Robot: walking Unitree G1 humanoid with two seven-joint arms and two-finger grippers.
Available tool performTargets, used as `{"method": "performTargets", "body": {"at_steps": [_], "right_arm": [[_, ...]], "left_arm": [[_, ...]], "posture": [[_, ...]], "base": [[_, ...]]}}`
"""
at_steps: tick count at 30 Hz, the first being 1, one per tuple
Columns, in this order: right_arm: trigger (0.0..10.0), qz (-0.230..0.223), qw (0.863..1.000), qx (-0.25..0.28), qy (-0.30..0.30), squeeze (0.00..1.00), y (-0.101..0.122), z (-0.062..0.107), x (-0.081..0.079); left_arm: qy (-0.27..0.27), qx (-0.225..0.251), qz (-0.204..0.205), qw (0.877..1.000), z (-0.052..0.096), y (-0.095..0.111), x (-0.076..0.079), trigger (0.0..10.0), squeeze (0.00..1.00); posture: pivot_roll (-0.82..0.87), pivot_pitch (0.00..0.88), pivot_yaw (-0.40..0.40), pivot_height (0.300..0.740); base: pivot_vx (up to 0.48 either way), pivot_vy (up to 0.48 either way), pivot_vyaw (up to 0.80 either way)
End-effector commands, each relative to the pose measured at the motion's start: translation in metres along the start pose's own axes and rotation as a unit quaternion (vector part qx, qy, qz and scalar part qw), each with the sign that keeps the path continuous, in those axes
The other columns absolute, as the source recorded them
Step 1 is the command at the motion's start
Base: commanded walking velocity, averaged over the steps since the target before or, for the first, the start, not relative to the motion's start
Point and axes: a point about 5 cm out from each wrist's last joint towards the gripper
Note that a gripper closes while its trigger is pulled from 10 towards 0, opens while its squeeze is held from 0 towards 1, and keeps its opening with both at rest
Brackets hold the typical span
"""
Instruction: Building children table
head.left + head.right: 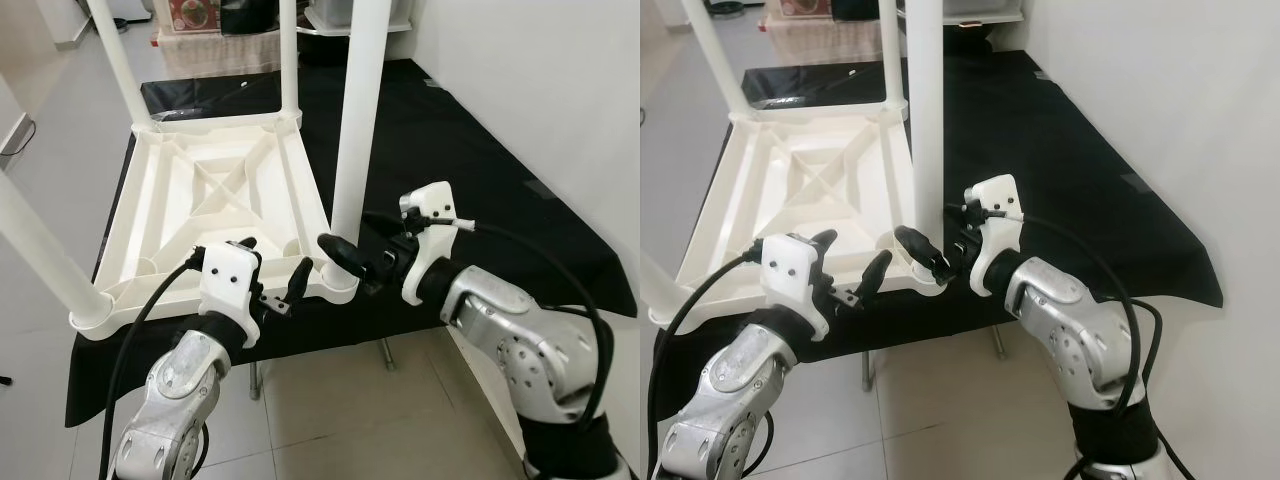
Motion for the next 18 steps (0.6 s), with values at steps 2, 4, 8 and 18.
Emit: {"method": "performTargets", "body": {"at_steps": [2,4,8,18], "right_arm": [[10.0,0.006,0.998,-0.045,-0.032,1.00,-0.023,0.001,0.000],[10.0,-0.001,0.996,-0.062,-0.064,0.00,-0.040,0.005,-0.002],[10.0,-0.019,0.992,-0.067,-0.110,0.00,-0.057,0.014,-0.004],[10.0,-0.015,0.986,-0.080,-0.145,0.00,-0.077,0.025,-0.009]], "left_arm": [[0.025,-0.041,0.000,0.999,0.007,-0.017,-0.010,10.0,0.00],[0.037,-0.058,0.003,0.998,0.015,-0.026,-0.011,10.0,0.00],[0.059,-0.073,0.003,0.996,0.022,-0.032,-0.012,10.0,0.00],[0.058,-0.078,-0.022,0.995,0.029,-0.032,-0.005,10.0,0.00]], "posture": [[-0.02,0.113,-0.019,0.740],[-0.02,0.117,-0.018,0.740],[-0.01,0.121,-0.020,0.740],[-0.02,0.122,-0.011,0.740]], "base": [[0.000,0.000,0.00],[0.000,0.000,0.00],[0.000,0.120,0.00],[0.000,0.480,0.00]]}}
Point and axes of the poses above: a point about 5 cm out from each wrist's last joint towards the gripper, its own z axis pointing back from the gripper into the wrist, its own y axis along the axis of the wrist's last joint, x = y × z, and after that the axes turned 15 degrees about z, right-handed
